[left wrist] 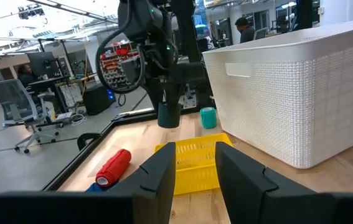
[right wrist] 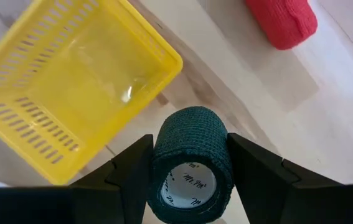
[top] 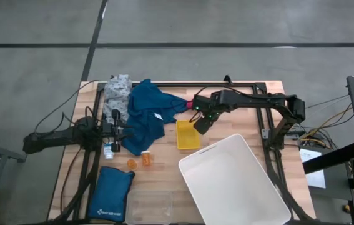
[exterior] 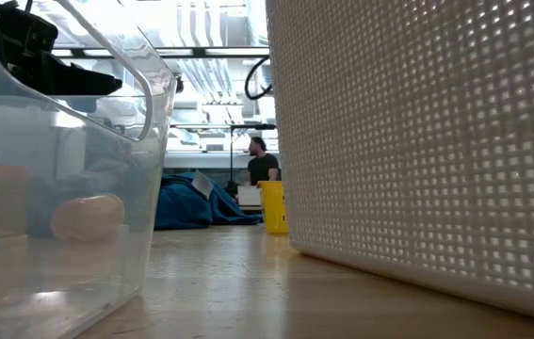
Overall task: Pick & place medical supplies in basket/bin
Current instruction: Put the black bandage into the yellow bin, then put the red bandage into the yellow bin
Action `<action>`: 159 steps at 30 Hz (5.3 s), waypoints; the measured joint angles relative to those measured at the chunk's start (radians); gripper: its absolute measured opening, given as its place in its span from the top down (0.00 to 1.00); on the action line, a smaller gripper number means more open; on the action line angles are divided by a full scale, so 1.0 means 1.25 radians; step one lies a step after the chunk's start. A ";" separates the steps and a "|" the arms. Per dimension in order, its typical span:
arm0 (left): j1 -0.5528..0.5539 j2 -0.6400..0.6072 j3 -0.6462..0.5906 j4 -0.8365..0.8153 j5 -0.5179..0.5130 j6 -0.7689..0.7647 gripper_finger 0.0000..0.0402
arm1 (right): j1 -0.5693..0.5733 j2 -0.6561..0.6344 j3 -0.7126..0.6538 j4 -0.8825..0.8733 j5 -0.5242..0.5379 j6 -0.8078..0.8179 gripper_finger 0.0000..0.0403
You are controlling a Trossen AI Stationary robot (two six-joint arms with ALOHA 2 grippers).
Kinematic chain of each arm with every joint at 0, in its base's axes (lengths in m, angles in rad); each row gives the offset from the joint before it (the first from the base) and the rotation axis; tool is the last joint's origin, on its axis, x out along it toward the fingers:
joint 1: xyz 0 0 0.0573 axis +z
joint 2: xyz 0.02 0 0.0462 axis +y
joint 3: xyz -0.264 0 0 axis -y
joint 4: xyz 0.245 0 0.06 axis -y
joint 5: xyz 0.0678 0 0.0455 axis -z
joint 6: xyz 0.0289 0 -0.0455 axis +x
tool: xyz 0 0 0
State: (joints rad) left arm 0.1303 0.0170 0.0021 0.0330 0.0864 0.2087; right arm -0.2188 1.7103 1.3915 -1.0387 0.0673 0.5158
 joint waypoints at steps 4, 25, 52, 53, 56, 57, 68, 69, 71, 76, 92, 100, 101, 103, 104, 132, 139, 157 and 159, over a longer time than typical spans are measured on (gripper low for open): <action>0.000 0.000 0.000 0.000 0.000 0.000 0.71 | 0.003 0.000 0.010 0.003 -0.028 0.000 0.52; 0.000 0.000 0.000 0.000 0.000 0.000 0.71 | 0.022 0.007 0.034 0.241 -0.055 0.062 0.52; 0.000 0.000 0.000 0.000 0.000 0.000 0.71 | 0.035 0.187 0.048 0.304 -0.052 0.097 0.52; 0.000 0.000 0.000 0.000 0.000 0.000 0.71 | 0.035 0.193 0.048 0.304 -0.052 0.097 0.52; 0.000 0.000 0.000 0.000 0.000 0.000 0.71 | 0.036 0.211 0.048 0.307 -0.052 0.096 0.52; 0.000 0.000 0.000 0.000 0.000 0.000 0.71 | 0.036 0.217 0.048 0.308 -0.052 0.096 0.52; 0.000 0.000 0.000 0.000 0.000 0.000 0.71 | 0.035 0.229 0.060 0.320 -0.052 0.094 0.50; 0.000 0.000 0.000 0.000 0.000 0.000 0.71 | 0.035 0.227 0.060 0.322 -0.051 0.094 0.48; 0.000 0.000 0.000 0.000 0.000 0.000 0.71 | 0.035 0.226 0.060 0.321 -0.051 0.095 0.45; 0.000 0.000 0.000 0.000 0.000 0.000 0.71 | 0.035 0.229 0.060 0.319 -0.052 0.096 0.34; 0.000 0.000 0.000 0.000 0.000 0.000 0.71 | 0.035 0.190 0.060 0.316 -0.050 0.090 0.26; 0.000 0.000 0.000 0.000 0.000 0.000 0.71 | 0.035 0.137 0.060 0.312 0.048 0.051 0.26; 0.000 0.000 0.000 0.000 0.000 0.000 0.71 | 0.035 0.132 0.060 0.312 0.058 0.048 0.26; 0.000 0.000 0.000 0.000 0.000 0.000 0.71 | 0.036 0.125 0.059 0.312 0.073 0.045 0.26; 0.000 0.000 0.000 0.000 0.000 0.000 0.71 | 0.035 0.120 0.059 0.312 0.074 0.045 0.26; 0.000 0.000 0.000 0.000 0.000 0.000 0.71 | 0.026 0.094 0.154 0.143 0.106 0.052 0.26; 0.000 0.000 0.000 0.000 -0.001 0.000 0.71 | 0.025 0.119 0.150 0.148 0.142 0.069 0.26; 0.000 0.000 0.000 0.000 -0.001 0.000 0.71 | 0.025 0.244 0.152 0.170 0.253 -0.016 0.26; 0.000 0.000 0.000 0.000 -0.001 0.000 0.71 | 0.025 0.244 0.152 0.172 0.275 -0.028 0.26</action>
State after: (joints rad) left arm 0.1299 0.0174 0.0021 0.0330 0.0857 0.2085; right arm -0.1874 2.0148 1.5814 -0.8241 0.4106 0.4812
